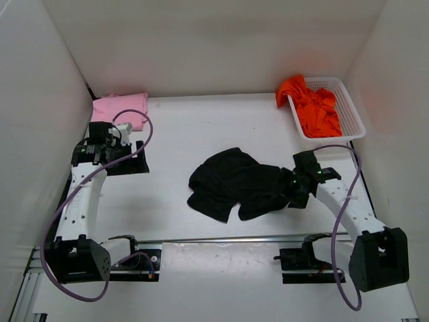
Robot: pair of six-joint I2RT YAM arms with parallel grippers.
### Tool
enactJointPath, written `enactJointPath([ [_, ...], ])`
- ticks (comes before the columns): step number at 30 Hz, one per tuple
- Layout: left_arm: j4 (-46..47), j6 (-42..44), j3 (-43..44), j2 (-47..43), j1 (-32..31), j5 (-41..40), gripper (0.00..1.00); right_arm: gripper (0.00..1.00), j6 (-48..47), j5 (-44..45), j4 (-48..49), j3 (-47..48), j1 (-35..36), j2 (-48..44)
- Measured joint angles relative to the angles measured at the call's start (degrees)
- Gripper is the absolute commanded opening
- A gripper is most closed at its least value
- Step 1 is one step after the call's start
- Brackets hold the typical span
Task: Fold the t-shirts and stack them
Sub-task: Flatten out the tshirt
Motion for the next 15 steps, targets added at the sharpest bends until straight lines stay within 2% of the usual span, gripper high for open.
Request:
enactJointPath([
  [2,-0.90,-0.04,-0.50,0.76,-2.84,1.05,1.00,0.75,2.16,-0.26,0.11,-1.97,5.75,-0.28],
  [5,-1.03,-0.09,-0.57,4.42,-11.10,1.46,1.00,0.75,5.09,-0.63,1.51,-3.61,11.63,0.42],
  [8,0.17,-0.02,-0.68,9.86,-20.72,0.39,1.00,0.81,7.15,-0.55,4.48,-3.65,14.56,4.50],
  [12,4.28,0.04,-0.90,17.33,-30.77,-3.21,1.00,0.82,9.31,-0.46,8.44,-3.54,15.82,11.93],
  [15,7.98,0.04,-0.81,23.34,-33.97,-5.09,1.00,0.71,11.15,-1.25,9.38,-1.29,16.11,15.45],
])
